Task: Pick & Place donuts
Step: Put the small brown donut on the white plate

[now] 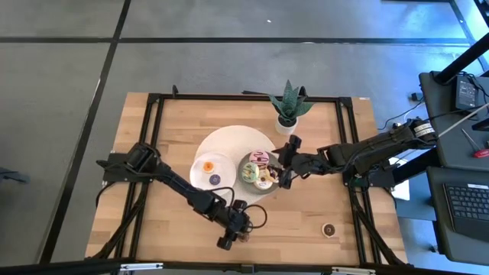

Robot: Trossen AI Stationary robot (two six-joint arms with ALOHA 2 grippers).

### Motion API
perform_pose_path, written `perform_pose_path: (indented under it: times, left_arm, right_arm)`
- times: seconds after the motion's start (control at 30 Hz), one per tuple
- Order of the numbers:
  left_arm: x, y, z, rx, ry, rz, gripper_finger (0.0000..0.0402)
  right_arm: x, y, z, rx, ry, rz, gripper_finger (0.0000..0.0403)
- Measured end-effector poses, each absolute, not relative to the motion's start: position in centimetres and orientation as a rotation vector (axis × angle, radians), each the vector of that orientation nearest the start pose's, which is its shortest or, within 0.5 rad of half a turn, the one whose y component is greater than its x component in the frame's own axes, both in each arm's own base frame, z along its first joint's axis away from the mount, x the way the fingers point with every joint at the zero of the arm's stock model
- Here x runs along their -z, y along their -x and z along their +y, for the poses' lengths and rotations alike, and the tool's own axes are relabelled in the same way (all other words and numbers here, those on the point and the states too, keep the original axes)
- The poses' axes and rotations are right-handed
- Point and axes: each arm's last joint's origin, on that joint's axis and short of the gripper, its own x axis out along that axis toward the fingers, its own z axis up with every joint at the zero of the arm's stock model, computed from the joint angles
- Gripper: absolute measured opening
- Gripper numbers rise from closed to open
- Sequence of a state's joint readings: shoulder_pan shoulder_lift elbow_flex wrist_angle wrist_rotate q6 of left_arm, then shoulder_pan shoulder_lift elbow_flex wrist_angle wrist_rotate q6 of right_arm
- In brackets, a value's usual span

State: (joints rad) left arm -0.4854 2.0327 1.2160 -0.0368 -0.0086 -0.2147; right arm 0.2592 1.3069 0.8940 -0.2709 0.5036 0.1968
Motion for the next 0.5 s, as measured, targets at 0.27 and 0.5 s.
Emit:
perform_pose_path:
  times: [0.27,0.5]
  left_arm:
    - [-13.05,-36.61,-19.30,0.343,0.024,0.867,0.0192]
    - [-13.06,-36.62,-19.30,0.297,0.121,0.883,0.0187]
  right_arm:
    - [-25.71,-26.71,5.68,0.279,0.065,0.600,0.0266]
    - [-25.65,-26.73,5.87,0.213,0.043,0.614,0.0266]
